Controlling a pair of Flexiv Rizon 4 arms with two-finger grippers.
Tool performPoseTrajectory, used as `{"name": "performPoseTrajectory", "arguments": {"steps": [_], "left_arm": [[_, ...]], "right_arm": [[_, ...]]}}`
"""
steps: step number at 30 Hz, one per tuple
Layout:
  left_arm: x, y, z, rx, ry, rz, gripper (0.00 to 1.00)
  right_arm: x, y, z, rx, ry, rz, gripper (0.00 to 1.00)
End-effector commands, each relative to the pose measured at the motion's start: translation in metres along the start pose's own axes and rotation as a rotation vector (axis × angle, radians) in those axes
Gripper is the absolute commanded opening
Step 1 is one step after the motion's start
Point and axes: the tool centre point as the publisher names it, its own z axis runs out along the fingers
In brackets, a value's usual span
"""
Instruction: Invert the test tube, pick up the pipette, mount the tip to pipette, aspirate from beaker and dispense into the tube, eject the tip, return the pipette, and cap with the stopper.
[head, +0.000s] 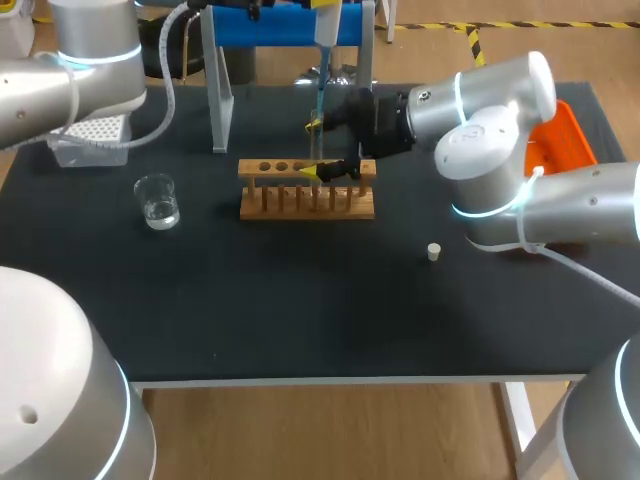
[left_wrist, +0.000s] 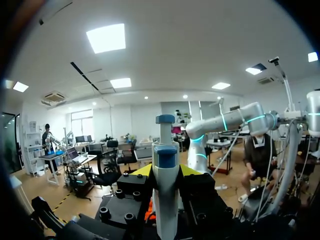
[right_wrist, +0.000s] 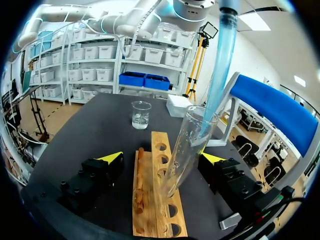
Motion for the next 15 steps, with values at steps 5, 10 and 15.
{"name": "performPoseTrajectory", "arguments": {"steps": [5,10,15], "left_arm": [[0.001,-0.011,0.005,-0.016,-0.005,0.006,0.00],[0.003,-0.017,0.007,-0.027,-0.007,0.009,0.00],[0.008,-0.025,0.008,-0.041,-0.013,0.016,0.00]], "right_arm": [[0.000,0.000,0.000,0.001,0.000,0.000,1.00],[0.000,0.000,0.000,0.001,0.000,0.000,1.00],[0.000,0.000,0.000,0.001,0.000,0.000,1.00]]}}
